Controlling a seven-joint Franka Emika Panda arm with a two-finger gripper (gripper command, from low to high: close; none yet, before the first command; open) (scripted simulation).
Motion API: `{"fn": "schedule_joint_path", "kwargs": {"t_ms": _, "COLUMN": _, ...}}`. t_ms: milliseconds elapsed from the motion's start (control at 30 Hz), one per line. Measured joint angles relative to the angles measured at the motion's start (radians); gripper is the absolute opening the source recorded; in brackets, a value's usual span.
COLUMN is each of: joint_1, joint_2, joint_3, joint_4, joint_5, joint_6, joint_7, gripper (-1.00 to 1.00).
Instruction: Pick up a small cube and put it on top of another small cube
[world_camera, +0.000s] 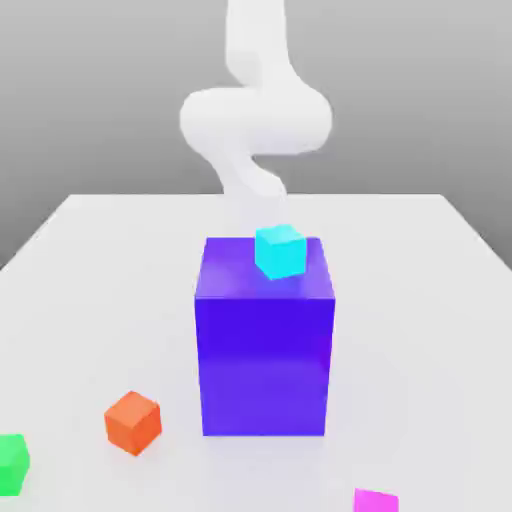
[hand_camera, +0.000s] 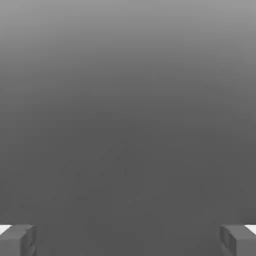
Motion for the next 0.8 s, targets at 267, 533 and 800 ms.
{"fn": "schedule_joint_path", "kwargs": {"t_ms": 267, "joint_1": -0.042, "joint_2": 0.295, "joint_3": 0.096, "joint_4": 0.012, "joint_5": -0.049, "joint_6": 0.08, "joint_7": 0.142, "gripper": 0.0}}
{"fn": "schedule_joint_path", "kwargs": {"t_ms": 533, "joint_1": -0.05, "joint_2": 0.586, "joint_3": 0.16, "joint_4": 0.024, "joint_5": -0.121, "joint_6": 0.158, "joint_7": 0.299, "gripper": 0.0}}
{"fn": "schedule_joint_path", "kwargs": {"t_ms": 800, "joint_1": -0.007, "joint_2": 0.875, "joint_3": 0.171, "joint_4": 0.036, "joint_5": -0.168, "joint_6": 0.237, "joint_7": 0.438, "gripper": 0.0}}
